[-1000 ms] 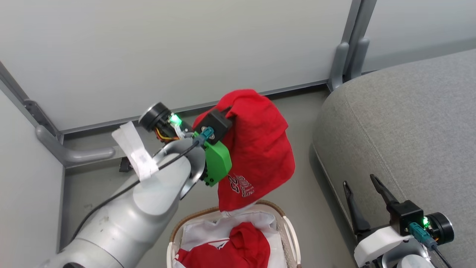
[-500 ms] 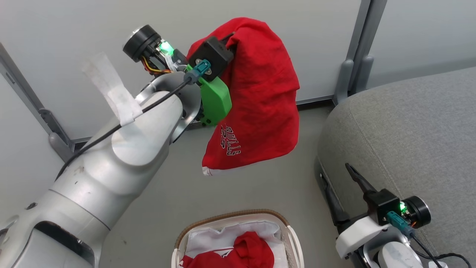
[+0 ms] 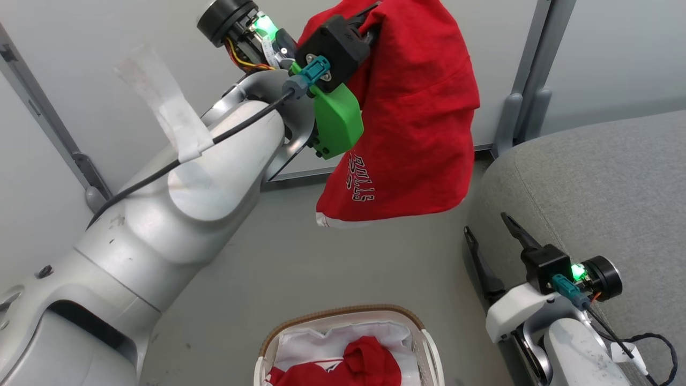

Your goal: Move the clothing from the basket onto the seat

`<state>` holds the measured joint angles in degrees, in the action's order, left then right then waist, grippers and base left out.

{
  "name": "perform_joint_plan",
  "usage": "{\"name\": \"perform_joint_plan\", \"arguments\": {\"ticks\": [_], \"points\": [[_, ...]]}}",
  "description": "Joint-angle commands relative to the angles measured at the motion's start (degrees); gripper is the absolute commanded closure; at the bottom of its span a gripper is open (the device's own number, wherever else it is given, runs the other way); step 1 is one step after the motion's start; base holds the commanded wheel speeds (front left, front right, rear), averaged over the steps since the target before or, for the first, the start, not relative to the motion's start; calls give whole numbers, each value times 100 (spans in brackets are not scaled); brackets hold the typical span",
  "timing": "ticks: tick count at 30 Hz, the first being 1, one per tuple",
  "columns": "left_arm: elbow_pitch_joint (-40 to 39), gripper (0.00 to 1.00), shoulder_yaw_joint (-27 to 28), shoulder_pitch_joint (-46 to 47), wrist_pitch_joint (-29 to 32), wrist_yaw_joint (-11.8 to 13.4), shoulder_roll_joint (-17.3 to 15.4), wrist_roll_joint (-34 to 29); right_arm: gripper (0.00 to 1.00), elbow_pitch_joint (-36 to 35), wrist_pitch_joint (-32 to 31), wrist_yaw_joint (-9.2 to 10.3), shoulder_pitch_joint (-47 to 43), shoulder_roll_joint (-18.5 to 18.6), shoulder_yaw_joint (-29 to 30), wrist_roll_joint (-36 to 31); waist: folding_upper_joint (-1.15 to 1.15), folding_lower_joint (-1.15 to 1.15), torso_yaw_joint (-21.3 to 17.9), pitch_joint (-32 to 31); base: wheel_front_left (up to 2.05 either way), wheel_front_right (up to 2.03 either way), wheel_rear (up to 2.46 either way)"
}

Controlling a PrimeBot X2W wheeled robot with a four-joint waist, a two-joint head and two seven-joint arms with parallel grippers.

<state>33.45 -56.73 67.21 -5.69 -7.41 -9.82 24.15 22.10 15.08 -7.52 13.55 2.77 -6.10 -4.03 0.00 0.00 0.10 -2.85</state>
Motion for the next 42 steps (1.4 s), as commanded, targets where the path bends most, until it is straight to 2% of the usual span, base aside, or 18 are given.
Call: {"name": "perform_joint_plan", "arguments": {"ticks": [1, 6, 9, 18, 25, 30, 31, 32, 33, 34, 35, 42], "points": [[-59, 100, -13, 96, -7, -7, 28, 33, 0, 86, 14, 5, 110, 17, -54, 166, 0, 0, 40, -15, 0, 0, 0], [-231, 100, -84, 58, 14, -7, 56, 59, 0, 495, 14, 6, 361, 25, -824, 942, 0, 0, 117, -59, 0, 0, 0], [-338, 100, -127, 47, 31, -7, 66, 88, 0, 629, 14, 6, 486, 179, -1270, 1298, 0, 0, 155, -81, 0, 0, 0], [-646, 100, -189, -63, 147, 43, -5, 154, 0, 214, 14, 6, 708, 512, -2198, 2144, 0, 0, 222, -107, 0, 0, 0], [-741, 100, -242, -164, 219, 86, -56, 219, 0, -167, 14, 6, 841, 511, -2272, 2527, 0, 0, 223, -104, 0, 0, 0], [-745, 100, -283, -252, 236, 109, -105, 237, 2, -207, 14, 6, 839, 419, -2006, 2720, 0, 0, 211, -97, 0, 0, 0], [-746, 100, -287, -265, 232, 116, -106, 251, 50, -195, 14, 6, 852, 397, -1969, 2736, 0, 0, 212, -93, 0, 0, 0], [-748, 100, -291, -278, 231, 120, -108, 264, 62, -182, 14, 6, 867, 388, -1950, 2735, 0, 0, 214, -90, 0, 0, 0], [-756, 100, -299, -299, 232, 130, -107, 272, 82, -167, 14, 6, 893, 386, -1922, 2712, 0, 0, 216, -85, 0, 0, 0], [-763, 100, -307, -316, 238, 136, -107, 276, 94, -168, 14, 6, 923, 388, -1893, 2679, 0, 0, 218, -80, 0, 0, 0], [-763, 100, -312, -337, 244, 142, -116, 291, 100, -180, 14, 6, 945, 381, -1847, 2664, 0, 0, 217, -73, 0, 0, 0], [-646, 100, -298, -514, 217, 217, -185, 401, 100, -244, 14, 6, 955, 320, -1656, 2506, 0, 0, 208, -28, 0, 0, 0]]}}
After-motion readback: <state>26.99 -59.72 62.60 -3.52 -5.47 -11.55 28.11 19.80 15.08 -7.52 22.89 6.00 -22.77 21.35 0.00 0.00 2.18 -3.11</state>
